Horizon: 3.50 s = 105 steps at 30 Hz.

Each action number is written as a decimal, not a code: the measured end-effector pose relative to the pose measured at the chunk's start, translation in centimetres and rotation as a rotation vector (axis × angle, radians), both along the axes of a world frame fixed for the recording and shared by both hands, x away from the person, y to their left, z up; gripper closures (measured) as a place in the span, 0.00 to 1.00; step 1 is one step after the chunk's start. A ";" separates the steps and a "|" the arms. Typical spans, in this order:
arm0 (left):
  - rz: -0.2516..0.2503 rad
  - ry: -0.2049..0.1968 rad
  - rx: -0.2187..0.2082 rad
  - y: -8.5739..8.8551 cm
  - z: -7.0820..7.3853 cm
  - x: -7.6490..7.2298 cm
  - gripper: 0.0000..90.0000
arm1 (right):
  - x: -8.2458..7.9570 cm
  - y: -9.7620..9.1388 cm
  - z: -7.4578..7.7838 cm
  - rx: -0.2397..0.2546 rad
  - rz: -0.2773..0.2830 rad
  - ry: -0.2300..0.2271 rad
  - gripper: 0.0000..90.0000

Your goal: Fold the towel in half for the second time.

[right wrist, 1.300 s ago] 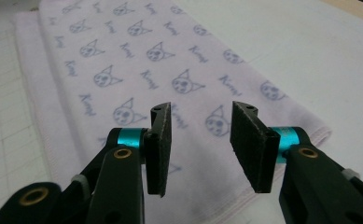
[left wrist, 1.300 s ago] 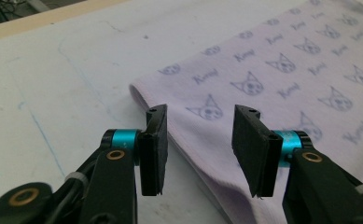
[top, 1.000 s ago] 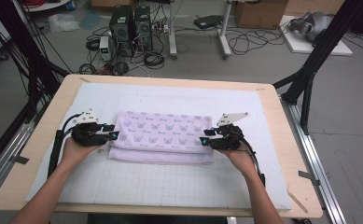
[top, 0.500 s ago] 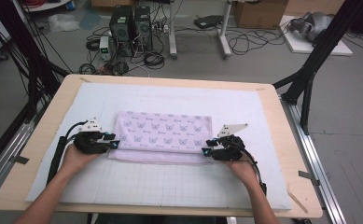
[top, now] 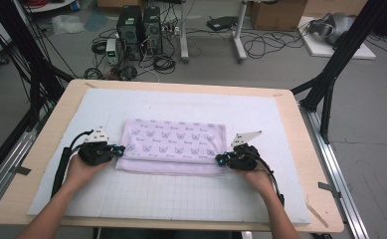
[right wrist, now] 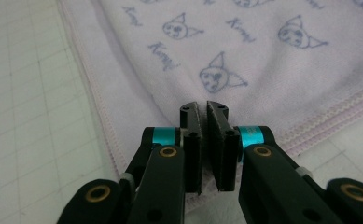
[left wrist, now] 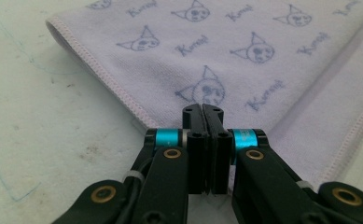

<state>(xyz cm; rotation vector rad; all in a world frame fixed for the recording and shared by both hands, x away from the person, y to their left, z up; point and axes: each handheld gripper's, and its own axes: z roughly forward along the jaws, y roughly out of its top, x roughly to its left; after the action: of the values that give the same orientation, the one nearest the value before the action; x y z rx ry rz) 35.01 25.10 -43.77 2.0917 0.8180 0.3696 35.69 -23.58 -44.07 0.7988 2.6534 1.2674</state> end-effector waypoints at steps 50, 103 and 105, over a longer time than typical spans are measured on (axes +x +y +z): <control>-0.023 -0.010 -0.066 -0.3 1.9 -2.5 0.58 | -0.9 0.5 3.4 0.087 -0.072 -0.087 0.59; 0.102 -0.069 -0.067 2.6 1.9 -9.4 0.25 | -8.9 -4.2 2.9 0.100 -0.226 -0.175 0.14; 0.107 -0.067 -0.063 2.8 1.8 -9.6 0.25 | -9.2 -4.4 2.9 0.102 -0.231 -0.172 0.14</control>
<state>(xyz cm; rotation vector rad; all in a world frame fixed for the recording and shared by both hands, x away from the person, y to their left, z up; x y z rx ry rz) 25.44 27.89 -41.94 1.9717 0.8929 0.4635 26.47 -27.94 -41.18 0.9326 2.3040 1.3516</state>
